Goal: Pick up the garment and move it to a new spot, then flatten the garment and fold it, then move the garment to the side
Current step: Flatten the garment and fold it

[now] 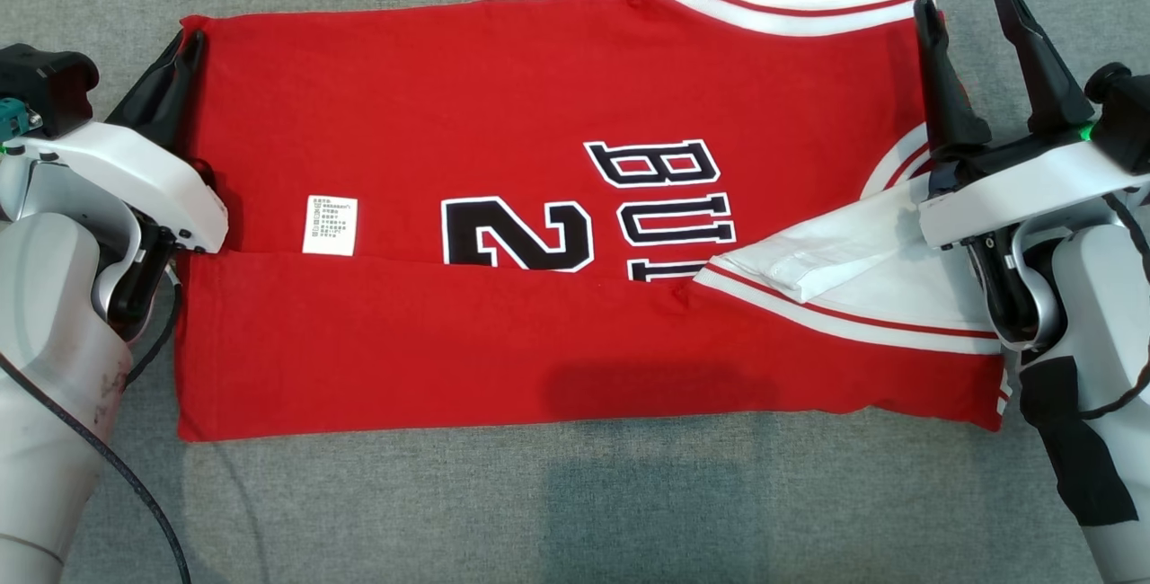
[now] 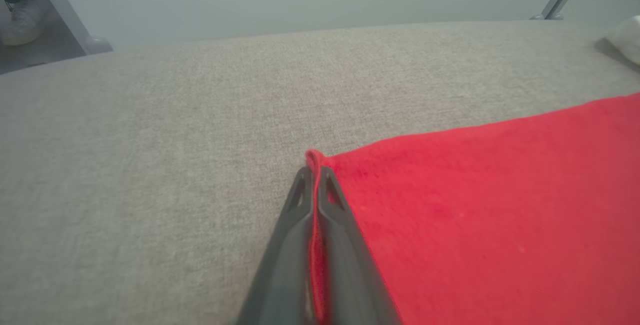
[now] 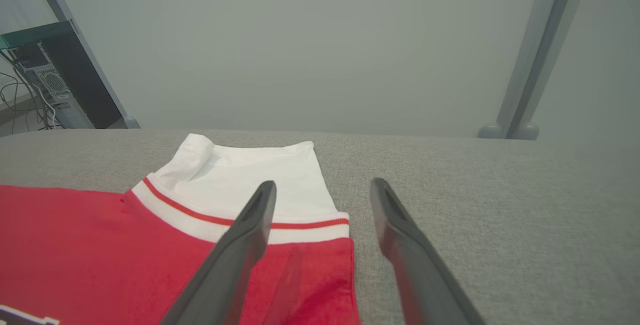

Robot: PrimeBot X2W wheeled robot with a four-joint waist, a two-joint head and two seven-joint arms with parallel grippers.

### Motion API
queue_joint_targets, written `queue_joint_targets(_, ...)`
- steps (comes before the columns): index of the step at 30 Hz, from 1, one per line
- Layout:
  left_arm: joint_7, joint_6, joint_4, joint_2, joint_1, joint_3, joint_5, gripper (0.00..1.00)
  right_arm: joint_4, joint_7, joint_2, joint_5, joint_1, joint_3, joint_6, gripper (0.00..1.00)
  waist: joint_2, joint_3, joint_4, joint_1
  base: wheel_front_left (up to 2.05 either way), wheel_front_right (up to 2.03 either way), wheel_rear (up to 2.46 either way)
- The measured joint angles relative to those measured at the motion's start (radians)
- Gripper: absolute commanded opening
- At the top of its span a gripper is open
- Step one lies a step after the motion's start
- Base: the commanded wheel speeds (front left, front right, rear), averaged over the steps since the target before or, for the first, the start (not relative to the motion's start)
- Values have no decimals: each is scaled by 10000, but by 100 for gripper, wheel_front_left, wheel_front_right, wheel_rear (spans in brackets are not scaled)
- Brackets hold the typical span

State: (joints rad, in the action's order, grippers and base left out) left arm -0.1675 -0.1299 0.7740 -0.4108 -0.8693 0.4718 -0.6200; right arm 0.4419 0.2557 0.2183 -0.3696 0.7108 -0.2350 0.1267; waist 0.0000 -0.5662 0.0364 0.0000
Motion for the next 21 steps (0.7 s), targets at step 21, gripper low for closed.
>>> queue_joint_targets(21,-842,0,-1212,855,9,433,-77,0,2840,-1799,1407,-1866,3783,-2044,0,84,0,-246,-1225,0,0,0,0)
